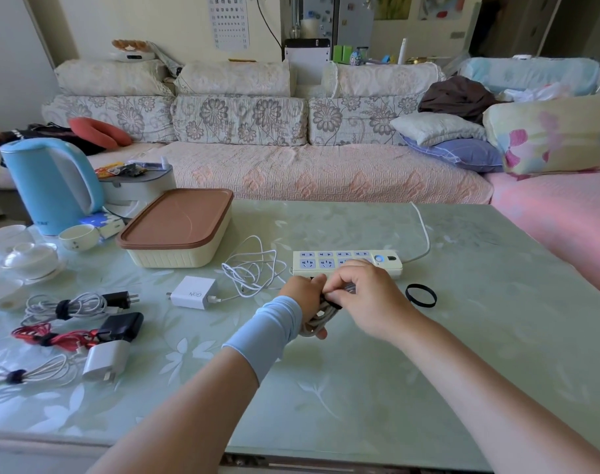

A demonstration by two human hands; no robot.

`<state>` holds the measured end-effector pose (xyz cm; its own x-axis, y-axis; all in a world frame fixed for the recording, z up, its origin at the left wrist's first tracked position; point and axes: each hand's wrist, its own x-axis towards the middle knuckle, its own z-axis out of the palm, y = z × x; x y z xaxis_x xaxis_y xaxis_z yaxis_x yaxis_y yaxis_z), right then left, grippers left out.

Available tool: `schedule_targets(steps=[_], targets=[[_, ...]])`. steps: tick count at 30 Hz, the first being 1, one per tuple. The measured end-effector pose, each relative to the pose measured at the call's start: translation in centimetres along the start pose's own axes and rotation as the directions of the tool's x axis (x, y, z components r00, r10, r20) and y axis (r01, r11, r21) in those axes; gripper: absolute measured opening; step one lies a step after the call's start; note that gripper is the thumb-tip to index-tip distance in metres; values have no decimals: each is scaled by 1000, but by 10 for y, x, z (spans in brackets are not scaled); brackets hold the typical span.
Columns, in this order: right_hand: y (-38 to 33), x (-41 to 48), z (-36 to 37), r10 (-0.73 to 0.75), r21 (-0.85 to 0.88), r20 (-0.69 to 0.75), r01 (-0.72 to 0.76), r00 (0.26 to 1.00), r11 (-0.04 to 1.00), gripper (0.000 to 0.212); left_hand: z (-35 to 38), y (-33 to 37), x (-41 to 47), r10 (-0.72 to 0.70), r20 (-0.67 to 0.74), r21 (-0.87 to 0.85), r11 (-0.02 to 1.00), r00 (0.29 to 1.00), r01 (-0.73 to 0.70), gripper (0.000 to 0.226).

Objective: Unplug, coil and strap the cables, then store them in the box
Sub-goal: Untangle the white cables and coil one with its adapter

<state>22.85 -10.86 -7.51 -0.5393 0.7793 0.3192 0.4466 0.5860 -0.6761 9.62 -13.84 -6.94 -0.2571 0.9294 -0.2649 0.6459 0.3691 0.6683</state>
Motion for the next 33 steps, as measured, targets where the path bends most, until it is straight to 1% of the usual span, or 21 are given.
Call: schedule_targets(steps=[2,4,7,9,10,11,13,15,16,18,19,20,22,25,27,29,31,33], targets=[[4,0,0,58,29,50,-59,997,998,30,1,-1,2,-26,-18,-29,999,1000,25,28],[5,0,-1,86,29,83,-88,993,996,29,2,-3,1,-72,-43,-90,994,996,68,33],[5,-1,-1,37,26,126,-41,991,999,24,2,-4,3,-75,-34,-104,992,997,71,29],[4,-3,0,-24,17,156,22,987,1000,15,0,-4,2,-124,-78,-135,984,989,113,30],[4,-4,1,-50,7,153,49,987,999,13,-2,-5,3,-134,-74,-183,976,988,119,31],[5,-4,0,-65,6,140,65,988,998,13,-4,-6,2,-113,-55,-228,969,992,97,34],[6,-4,-2,-72,25,106,70,992,997,15,-8,-10,1,-70,-14,-267,962,997,64,44],[8,-4,-5,-79,49,75,76,994,996,16,-11,-12,-2,-43,27,-314,948,999,49,50],[8,-3,-6,-84,63,62,80,995,995,17,-14,-13,-5,-14,65,-391,920,998,39,51],[8,-3,-7,-100,84,29,98,995,992,23,-20,-14,-14,42,130,-546,837,991,36,43],[7,-3,-8,-95,96,12,94,995,991,30,-21,-16,-15,80,144,-568,823,986,17,36],[6,-3,-9,-80,110,2,79,997,991,37,-21,-19,-14,102,143,-573,819,985,-1,32],[4,-3,-11,-56,133,-8,56,998,989,48,-19,-24,-11,102,104,-529,848,989,-31,33],[3,-4,-15,-19,161,-29,24,999,987,49,-17,-25,-10,102,42,-451,889,994,-72,38],[3,-5,-17,29,177,-68,-17,997,984,47,-17,-23,-11,115,13,-405,909,993,-100,40],[5,-5,-19,57,163,-84,-42,995,986,38,-16,-21,-10,136,-8,-361,924,991,-129,41],[7,-6,-22,47,131,-56,-40,997,991,27,-14,-18,-11,155,-30,-310,938,987,-157,41],[9,-6,-23,15,92,-33,-12,999,996,21,-11,-17,-12,175,-53,-291,939,983,-183,39]])
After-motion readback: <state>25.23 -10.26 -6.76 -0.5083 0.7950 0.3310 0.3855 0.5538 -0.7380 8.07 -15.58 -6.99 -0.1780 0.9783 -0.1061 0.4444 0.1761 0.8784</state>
